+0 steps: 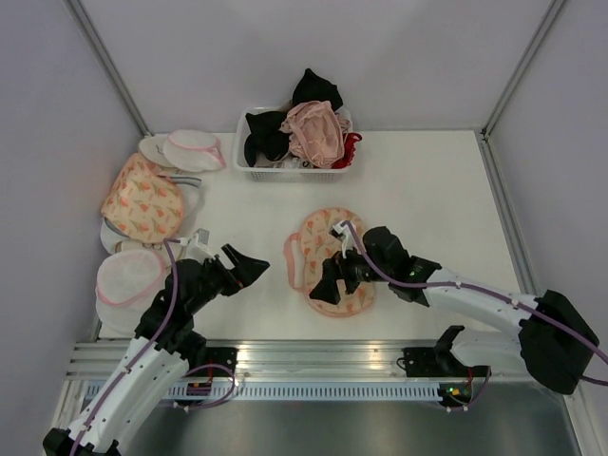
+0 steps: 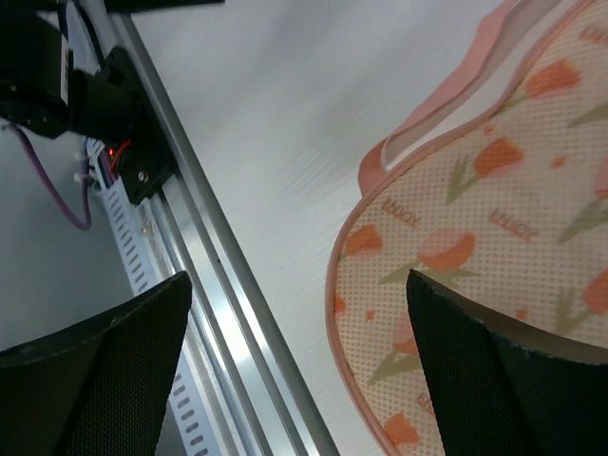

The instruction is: Unzip the laundry bag and remove the bra

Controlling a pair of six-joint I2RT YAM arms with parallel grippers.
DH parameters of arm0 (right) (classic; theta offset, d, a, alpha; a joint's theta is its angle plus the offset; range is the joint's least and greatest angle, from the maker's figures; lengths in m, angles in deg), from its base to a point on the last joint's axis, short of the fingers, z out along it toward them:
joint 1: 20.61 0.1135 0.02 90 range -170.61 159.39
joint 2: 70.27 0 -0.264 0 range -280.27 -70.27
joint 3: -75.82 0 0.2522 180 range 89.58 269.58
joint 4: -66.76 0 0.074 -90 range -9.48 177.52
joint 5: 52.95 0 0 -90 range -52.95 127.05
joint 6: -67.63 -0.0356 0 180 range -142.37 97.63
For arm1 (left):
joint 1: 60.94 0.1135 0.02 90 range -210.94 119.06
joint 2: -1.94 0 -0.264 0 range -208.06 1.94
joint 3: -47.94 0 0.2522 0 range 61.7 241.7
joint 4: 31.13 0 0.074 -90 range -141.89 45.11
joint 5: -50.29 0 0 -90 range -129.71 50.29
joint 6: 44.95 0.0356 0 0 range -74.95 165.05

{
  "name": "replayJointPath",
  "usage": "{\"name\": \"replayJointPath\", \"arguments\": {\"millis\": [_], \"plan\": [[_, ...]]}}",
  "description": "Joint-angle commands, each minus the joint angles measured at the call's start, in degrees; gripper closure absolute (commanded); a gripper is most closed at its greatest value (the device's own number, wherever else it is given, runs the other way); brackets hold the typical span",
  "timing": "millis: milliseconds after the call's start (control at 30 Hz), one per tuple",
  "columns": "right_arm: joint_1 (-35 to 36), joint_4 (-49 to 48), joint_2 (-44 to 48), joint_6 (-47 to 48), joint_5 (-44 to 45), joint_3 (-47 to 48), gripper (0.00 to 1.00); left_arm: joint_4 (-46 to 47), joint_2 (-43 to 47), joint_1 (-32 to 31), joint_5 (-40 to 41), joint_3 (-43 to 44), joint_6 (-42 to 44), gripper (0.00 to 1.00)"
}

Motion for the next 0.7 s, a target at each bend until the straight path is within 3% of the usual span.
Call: {"name": "replayJointPath", "arguments": {"millis": [0,267,433,667], "plan": [[-0.1,2.7,7.1,-0.5,11.4,4.5,0.02,0.0,-0.5,0.2,0.9,0.3,-1.0,0.03],[-0.1,7.7,17.9,-3.2,19.3,7.0,0.02,1.8,-2.4,0.2,0.4,0.7,0.5,0.02],[-0.2,14.2,19.9,-3.8,31.4,9.3,0.02,2.6,-5.3,0.2,0.1,2.6,2.8,0.0],[-0.1,16.5,21.0,-3.1,31.8,7.2,0.02,3.0,-8.6,0.2,0.0,5.0,4.6,0.0]]}}
